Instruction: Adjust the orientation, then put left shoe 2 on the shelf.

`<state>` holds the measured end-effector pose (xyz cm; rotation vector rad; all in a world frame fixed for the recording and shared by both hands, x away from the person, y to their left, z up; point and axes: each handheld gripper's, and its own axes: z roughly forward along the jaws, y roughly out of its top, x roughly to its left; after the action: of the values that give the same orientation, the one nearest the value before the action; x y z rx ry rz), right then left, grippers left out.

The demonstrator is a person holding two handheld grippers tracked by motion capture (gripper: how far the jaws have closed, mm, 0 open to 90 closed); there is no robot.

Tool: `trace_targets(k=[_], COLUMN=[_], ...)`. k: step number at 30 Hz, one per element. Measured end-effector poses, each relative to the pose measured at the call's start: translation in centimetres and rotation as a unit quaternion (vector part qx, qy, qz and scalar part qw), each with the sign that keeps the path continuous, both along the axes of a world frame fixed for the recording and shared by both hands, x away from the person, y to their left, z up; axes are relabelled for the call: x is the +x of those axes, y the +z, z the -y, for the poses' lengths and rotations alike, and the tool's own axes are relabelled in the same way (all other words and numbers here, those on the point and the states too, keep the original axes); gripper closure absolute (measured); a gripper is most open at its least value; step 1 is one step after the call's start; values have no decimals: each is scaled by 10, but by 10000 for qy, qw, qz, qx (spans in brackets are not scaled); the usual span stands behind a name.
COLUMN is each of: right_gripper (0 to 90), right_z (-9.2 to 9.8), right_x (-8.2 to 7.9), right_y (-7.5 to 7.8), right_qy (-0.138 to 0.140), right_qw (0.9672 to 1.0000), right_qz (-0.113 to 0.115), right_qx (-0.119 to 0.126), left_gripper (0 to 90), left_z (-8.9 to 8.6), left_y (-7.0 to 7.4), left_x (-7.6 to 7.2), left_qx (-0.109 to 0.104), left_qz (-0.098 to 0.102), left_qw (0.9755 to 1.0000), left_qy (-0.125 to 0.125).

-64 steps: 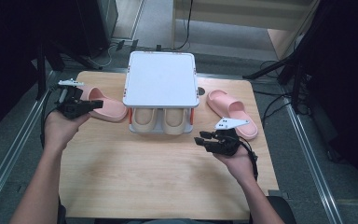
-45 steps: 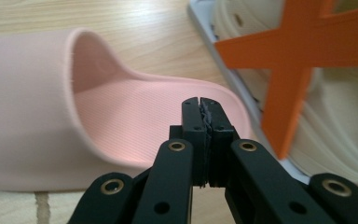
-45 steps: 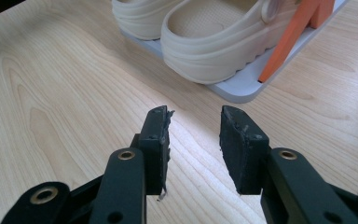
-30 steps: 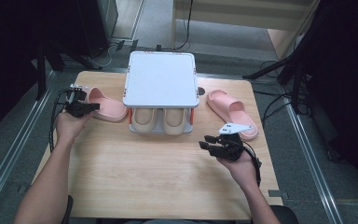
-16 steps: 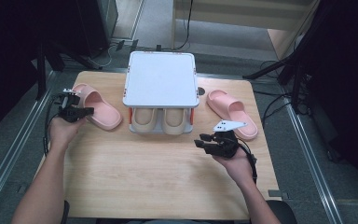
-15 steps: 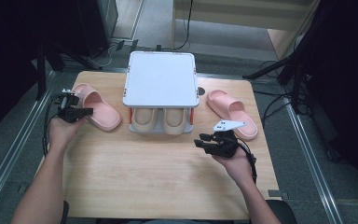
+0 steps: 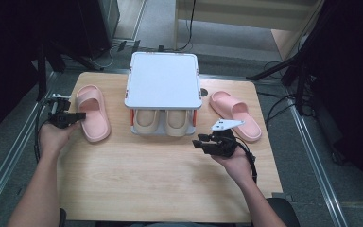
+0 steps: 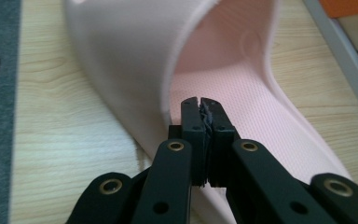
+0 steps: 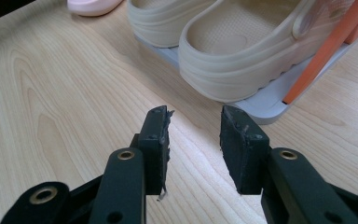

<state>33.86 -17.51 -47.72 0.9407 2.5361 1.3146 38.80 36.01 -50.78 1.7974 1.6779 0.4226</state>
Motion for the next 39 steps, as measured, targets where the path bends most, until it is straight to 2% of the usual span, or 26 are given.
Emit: trace_targets(k=[2,5,9,12,14,17,20,24,27,32,34,39], right_gripper=[629,629,629,629,629,629,629,629,629,628,628,628], right_z=[0,1,2,2,2,2,2,5,8,13,15,20], right_x=[0,1,1,1,1,1,1,0,-2,-5,-7,-11], right_y=[0,0,0,1,1,1,1,1,1,0,0,-1], right_qy=[-4,-9,-12,-33,-29,-34,-40,-86,-129,-235,-276,-365], right_qw=[10000,10000,10000,10000,10000,9999,9999,9999,9999,9997,9996,9993], right_qz=[-7,-31,-43,-40,-34,-41,-39,-56,-29,-45,-37,-54], right_qx=[22,59,71,83,86,92,92,80,72,66,61,63], left_gripper=[881,867,815,734,667,572,521,498,482,482,485,485], left_z=[-2,-4,-3,-2,-3,-6,-9,-17,-20,-23,-23,-20], left_y=[0,2,12,20,24,26,24,13,9,1,-3,-7], left_x=[0,-1,-5,-9,-11,-12,-10,-4,0,9,14,23], left_qx=[32,-89,-199,-178,-241,-244,-190,-196,-197,-265,-239,-182], left_qz=[6,2,96,143,180,261,281,69,45,-26,-84,-72], left_qw=[10000,10000,9997,9997,9995,9993,9993,9995,9995,9992,9992,9992], left_qy=[46,36,-59,-73,-49,84,124,233,239,288,299,345])
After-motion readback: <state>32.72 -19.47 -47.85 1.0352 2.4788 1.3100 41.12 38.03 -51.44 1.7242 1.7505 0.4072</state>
